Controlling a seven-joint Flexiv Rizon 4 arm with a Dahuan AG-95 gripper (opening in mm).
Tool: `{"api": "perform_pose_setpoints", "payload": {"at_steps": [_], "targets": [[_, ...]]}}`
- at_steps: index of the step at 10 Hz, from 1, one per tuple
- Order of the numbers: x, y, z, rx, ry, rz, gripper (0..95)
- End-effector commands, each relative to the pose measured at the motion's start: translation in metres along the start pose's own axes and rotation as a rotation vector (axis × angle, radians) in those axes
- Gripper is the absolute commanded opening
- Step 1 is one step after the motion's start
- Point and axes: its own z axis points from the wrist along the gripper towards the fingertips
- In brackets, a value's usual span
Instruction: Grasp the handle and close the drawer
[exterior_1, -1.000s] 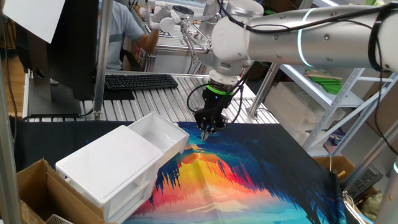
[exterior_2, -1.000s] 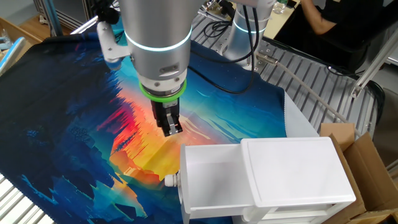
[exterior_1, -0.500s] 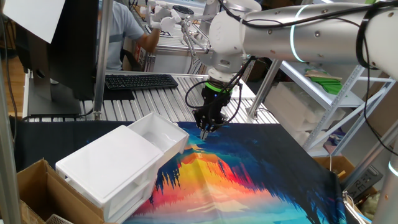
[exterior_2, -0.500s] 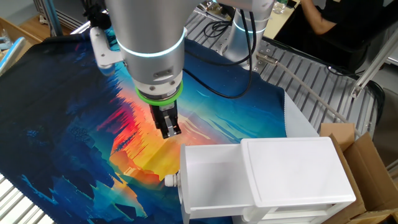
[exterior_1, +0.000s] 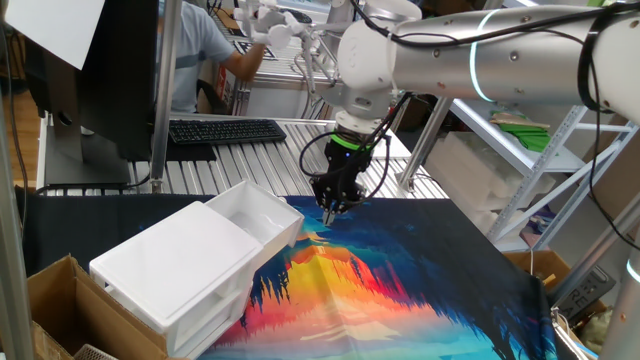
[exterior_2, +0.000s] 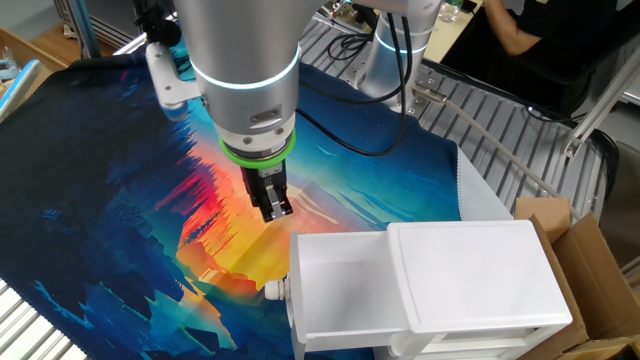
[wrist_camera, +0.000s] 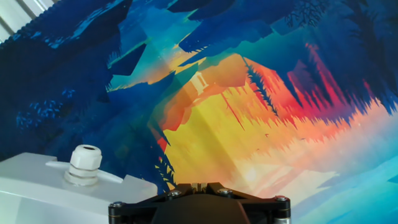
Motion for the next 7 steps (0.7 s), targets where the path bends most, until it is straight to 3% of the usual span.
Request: {"api": "perform_pose_setpoints", "payload": {"at_steps": [1, 2, 4, 7], "targets": [[0.0004, -0.0003, 0.0, -0.019, 0.01, -0.002, 0.0], [0.0004, -0.0003, 0.0, -0.028, 0.016, 0.002, 0.0], [0.0004, -0.0003, 0.0, -0.053, -0.003, 0.04, 0.0], [0.0004, -0.0003, 0.0, -0.056, 0.003, 0.044, 0.0]]}}
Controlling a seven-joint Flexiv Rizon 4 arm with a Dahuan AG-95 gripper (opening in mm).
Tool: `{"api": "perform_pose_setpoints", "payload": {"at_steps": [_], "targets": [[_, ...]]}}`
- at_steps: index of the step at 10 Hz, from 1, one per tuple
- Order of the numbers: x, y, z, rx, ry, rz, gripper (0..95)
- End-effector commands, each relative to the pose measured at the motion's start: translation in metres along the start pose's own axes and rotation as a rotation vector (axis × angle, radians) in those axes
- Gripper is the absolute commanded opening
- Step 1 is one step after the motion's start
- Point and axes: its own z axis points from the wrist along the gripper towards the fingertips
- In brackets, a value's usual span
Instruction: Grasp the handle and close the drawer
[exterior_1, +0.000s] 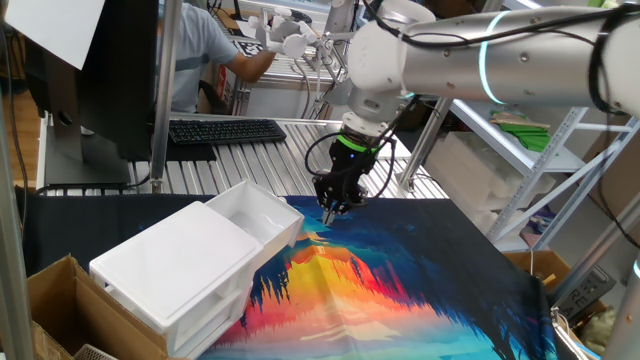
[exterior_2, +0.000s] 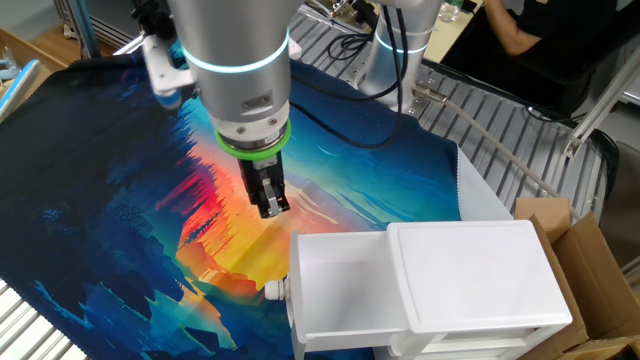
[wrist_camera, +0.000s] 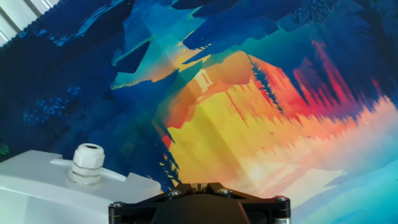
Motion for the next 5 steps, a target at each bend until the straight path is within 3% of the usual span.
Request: {"api": "perform_pose_setpoints", "payload": {"at_steps": [1, 5], "targets": [[-0.0014, 0.0015, 0.0001, 0.009, 0.01, -0.02, 0.0], [-0.0015, 0.0017, 0.0002, 0.008, 0.017, -0.014, 0.0]]}}
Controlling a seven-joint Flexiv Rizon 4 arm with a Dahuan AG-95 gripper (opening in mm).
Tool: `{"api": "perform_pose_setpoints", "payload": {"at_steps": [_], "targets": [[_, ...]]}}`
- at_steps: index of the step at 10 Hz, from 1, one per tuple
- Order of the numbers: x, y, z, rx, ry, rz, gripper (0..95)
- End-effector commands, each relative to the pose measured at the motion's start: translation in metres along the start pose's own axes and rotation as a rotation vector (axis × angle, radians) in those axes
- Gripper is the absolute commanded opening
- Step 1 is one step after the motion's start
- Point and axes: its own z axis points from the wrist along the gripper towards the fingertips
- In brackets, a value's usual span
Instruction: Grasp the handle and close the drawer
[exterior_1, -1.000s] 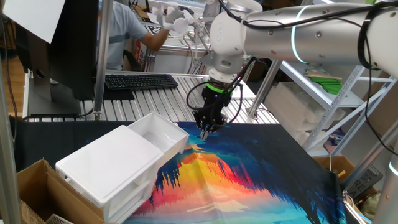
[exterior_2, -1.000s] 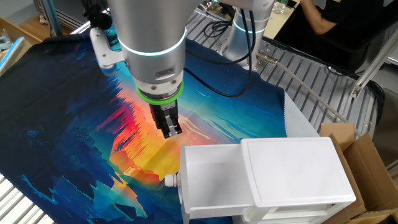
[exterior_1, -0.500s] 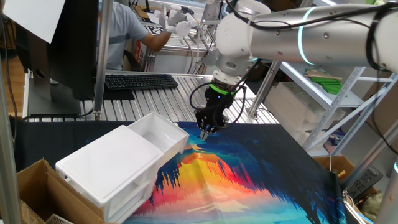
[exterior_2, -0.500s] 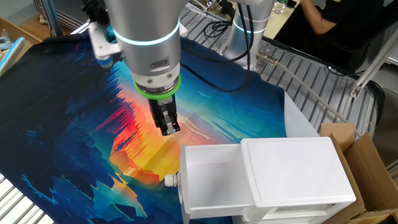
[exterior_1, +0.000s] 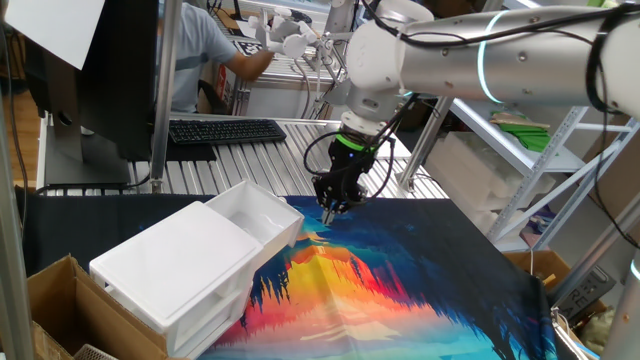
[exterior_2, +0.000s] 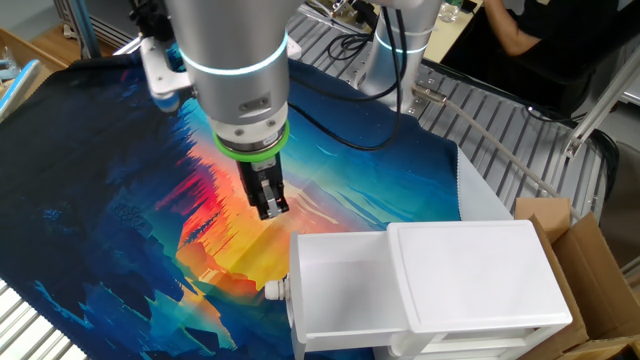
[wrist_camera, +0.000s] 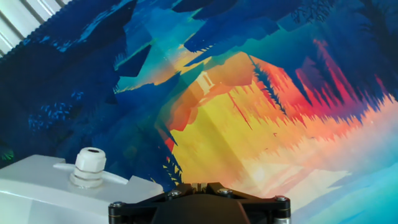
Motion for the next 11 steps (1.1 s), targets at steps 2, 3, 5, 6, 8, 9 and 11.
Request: {"api": "perform_pose_setpoints", "payload": {"at_steps": [2, 3, 5, 6, 8, 9, 11], "targets": [[0.002, -0.001, 0.0, 0.005, 0.002, 0.027, 0.0], [0.002, -0.001, 0.0, -0.032, 0.029, 0.073, 0.0], [0.001, 0.001, 0.002, -0.041, 0.03, 0.083, 0.0], [0.0, 0.006, 0.005, -0.04, 0.029, 0.104, 0.0], [-0.001, 0.017, 0.011, -0.032, 0.002, 0.107, 0.0], [-0.002, 0.021, 0.012, -0.035, -0.008, 0.104, 0.0], [-0.006, 0.024, 0.007, -0.049, -0.003, 0.092, 0.0]]}}
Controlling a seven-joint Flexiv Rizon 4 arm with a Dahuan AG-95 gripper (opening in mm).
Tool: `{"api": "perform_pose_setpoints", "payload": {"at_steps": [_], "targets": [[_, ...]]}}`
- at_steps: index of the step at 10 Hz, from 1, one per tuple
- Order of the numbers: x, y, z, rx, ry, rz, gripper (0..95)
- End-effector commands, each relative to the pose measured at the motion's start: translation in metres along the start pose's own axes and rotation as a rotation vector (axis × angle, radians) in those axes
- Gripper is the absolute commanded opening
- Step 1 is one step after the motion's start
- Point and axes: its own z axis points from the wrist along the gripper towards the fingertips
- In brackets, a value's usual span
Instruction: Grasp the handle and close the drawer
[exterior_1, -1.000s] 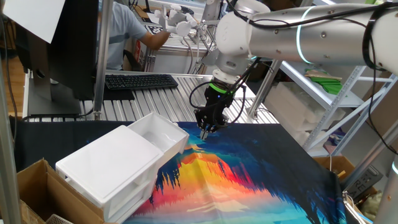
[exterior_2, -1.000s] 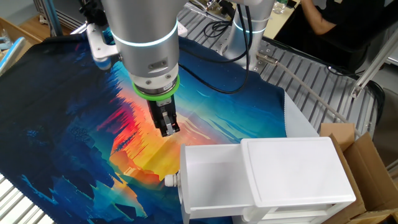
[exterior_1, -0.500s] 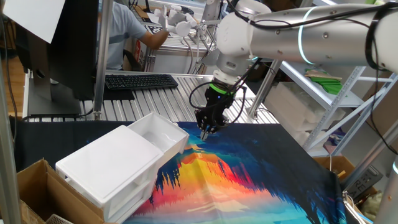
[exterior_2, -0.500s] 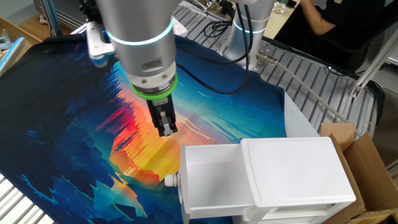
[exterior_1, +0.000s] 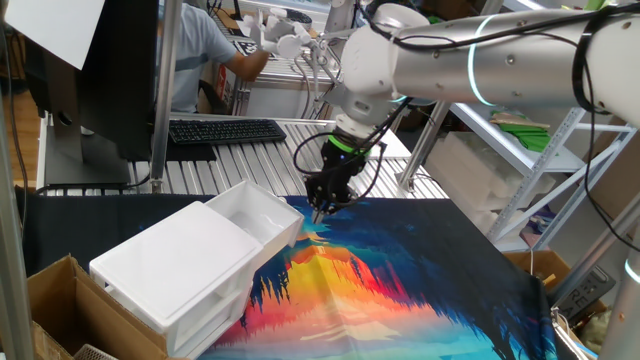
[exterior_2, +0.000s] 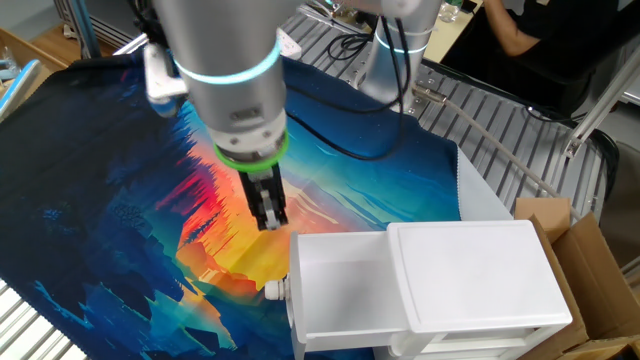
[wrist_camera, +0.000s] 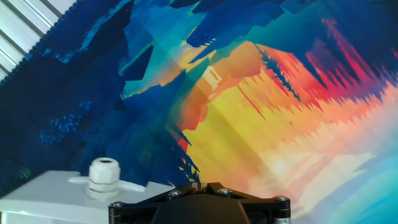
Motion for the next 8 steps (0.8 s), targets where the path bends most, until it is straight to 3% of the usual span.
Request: {"api": "perform_pose_setpoints", "payload": {"at_steps": [1, 4, 8], "targets": [[-0.004, 0.005, -0.007, -0.013, 0.013, -0.019, 0.0], [-0.01, 0.027, -0.014, -0.01, 0.011, 0.001, 0.0], [-0.011, 0.047, -0.012, -0.008, 0.003, 0.01, 0.0]]}}
